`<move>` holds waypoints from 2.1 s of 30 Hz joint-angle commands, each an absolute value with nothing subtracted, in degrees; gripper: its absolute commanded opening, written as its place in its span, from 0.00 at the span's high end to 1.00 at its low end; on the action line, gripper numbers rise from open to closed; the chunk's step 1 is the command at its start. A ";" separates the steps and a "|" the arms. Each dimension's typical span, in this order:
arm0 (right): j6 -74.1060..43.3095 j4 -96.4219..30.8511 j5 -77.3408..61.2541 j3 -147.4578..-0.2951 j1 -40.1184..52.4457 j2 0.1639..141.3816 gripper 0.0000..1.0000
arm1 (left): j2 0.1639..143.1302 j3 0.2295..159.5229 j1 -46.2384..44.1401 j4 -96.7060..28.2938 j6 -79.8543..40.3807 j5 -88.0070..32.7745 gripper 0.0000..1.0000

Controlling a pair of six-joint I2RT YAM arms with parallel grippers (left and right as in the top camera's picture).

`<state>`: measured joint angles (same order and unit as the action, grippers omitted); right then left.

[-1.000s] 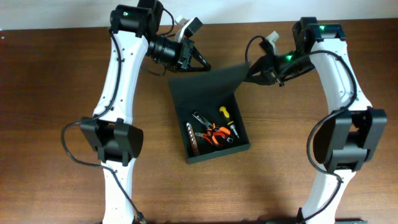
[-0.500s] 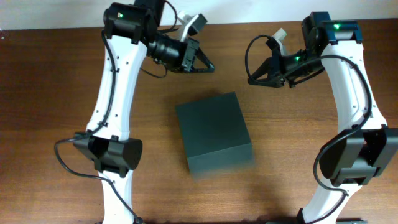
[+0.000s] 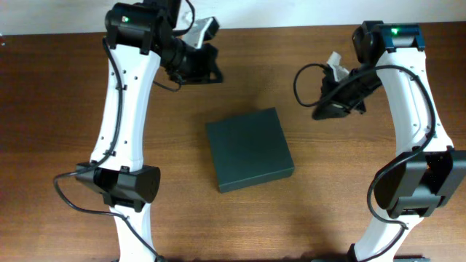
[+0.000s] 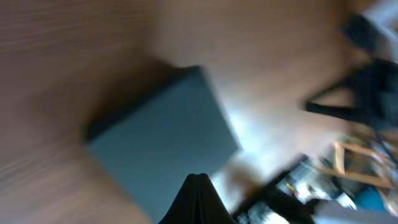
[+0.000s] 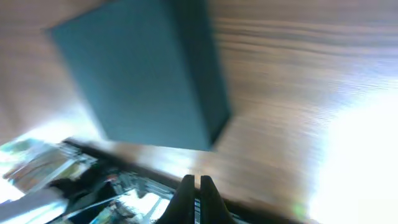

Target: Pack container

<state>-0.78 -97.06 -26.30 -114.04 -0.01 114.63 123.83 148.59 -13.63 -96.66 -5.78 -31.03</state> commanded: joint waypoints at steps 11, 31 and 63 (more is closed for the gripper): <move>-3.66 -97.36 -14.31 -114.32 0.47 112.33 0.96 | 115.52 137.47 -16.19 -96.73 -11.35 -15.00 0.98; -6.50 -97.36 -14.17 -99.92 7.27 87.90 0.93 | 93.71 117.10 -15.59 -96.71 -12.67 -6.35 0.98; -6.04 -84.36 -12.78 -74.26 8.25 62.81 0.06 | 88.05 88.27 -15.59 -71.64 -17.30 -4.16 0.62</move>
